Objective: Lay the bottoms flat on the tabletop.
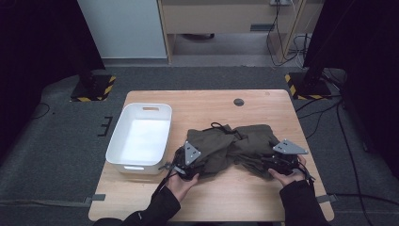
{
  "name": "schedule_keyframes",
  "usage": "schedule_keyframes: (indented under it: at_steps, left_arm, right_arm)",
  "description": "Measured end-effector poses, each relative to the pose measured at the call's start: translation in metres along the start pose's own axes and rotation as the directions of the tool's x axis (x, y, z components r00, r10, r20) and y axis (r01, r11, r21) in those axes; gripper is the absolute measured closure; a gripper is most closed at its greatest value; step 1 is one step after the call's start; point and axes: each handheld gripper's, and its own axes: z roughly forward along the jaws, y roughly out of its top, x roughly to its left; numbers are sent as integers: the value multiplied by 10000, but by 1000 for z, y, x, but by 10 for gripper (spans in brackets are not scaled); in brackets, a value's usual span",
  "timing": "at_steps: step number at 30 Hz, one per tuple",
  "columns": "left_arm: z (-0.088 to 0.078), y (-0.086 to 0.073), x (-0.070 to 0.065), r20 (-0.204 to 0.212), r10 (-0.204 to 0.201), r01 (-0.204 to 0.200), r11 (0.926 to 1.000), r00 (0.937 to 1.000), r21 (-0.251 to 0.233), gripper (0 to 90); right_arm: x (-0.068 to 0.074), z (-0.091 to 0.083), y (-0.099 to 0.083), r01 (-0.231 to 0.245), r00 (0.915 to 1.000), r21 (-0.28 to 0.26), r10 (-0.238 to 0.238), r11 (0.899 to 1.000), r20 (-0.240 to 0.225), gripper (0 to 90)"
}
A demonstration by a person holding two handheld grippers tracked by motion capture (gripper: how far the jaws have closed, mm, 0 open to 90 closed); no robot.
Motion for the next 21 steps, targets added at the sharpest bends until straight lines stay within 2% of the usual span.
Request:
schedule_keyframes:
  at_steps: [3,5,7,12,15,17,18,19,21]
  left_arm:
    - [6,-4,5,211,-445,433,9974,9988,573,608]
    - [9,-6,7,331,-599,567,9942,9977,913,648]
    - [6,-5,10,447,-797,761,9941,9958,772,637]
    - [-12,16,23,594,-1072,1092,9935,9925,-330,550]
    - [-19,32,37,546,-1462,1505,9850,9877,-844,526]
    - [-16,40,48,372,-1702,1729,9807,9847,-915,512]
    - [-11,43,54,253,-1963,1979,9758,9802,-929,502]
    - [-6,44,57,162,-2088,2094,9743,9778,-826,502]
    - [7,44,60,-139,-2010,2001,9785,9795,-491,499]
  right_arm:
    - [-5,13,-4,-161,9998,514,165,9985,-88,370]
    - [-8,19,-8,-470,9980,833,502,9954,-371,382]
    - [-8,19,-9,-516,9973,1034,566,9933,-466,362]
    - [-15,5,1,-818,9953,92,821,9966,-520,337]
    - [-24,-1,11,-1121,9931,-481,1102,9925,-395,324]
    - [-31,0,19,-1204,9926,-666,1192,9905,-228,321]
    - [-35,1,22,-1218,9926,-699,1213,9901,-108,321]
    - [-39,5,25,-1288,9916,-701,1293,9892,21,320]
    - [-45,13,27,-1394,9899,-635,1408,9882,183,316]
